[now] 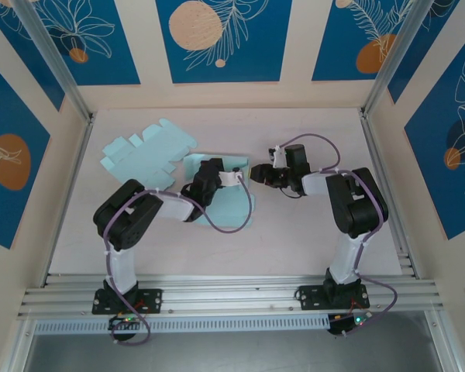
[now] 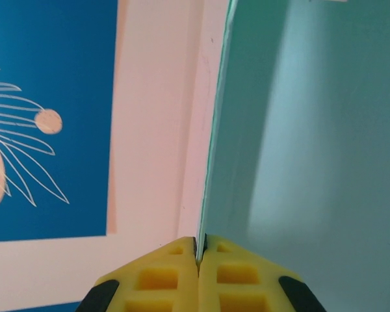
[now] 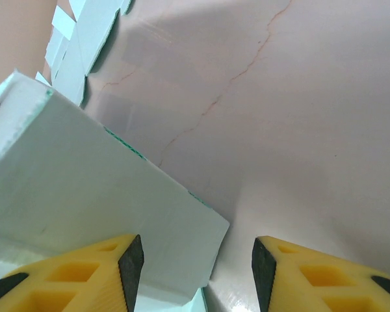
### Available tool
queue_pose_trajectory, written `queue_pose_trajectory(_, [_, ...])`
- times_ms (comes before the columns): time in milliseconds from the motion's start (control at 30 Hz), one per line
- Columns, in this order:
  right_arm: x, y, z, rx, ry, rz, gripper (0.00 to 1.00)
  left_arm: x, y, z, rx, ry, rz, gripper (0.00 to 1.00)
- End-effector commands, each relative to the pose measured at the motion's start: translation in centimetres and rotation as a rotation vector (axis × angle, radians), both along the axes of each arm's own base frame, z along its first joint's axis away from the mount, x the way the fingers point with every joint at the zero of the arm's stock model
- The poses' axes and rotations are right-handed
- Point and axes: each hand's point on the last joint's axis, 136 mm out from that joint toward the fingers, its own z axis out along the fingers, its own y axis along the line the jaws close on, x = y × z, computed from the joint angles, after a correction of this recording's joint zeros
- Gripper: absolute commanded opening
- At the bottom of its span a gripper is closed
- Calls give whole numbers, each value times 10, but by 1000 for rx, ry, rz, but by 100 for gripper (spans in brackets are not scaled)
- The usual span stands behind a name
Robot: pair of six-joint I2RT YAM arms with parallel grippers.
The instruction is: Fold the paper box
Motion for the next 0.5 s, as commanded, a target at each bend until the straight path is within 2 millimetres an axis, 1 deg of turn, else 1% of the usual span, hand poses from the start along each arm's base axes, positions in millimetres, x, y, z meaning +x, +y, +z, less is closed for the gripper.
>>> queue_pose_trajectory(0, [-2,3,10,-8,-76,26,50,5,-14,19,-65,-97,-57,0])
queue_pose_trajectory(100, [-5,5,8,-8,-100,33,50,9,-16,25,-68,-125,-52,0])
queue_pose_trajectory(233, [-12,3,4,-27,-125,15,50,9,-18,20,-48,-106,-69,0])
queue_pose_trajectory(333, [-16,5,3,-31,-141,17,50,8,-17,14,-37,-98,-66,0])
queue_pose_trajectory(467, [-21,10,-1,-65,-163,22,56,7,-15,11,-29,-96,-62,0])
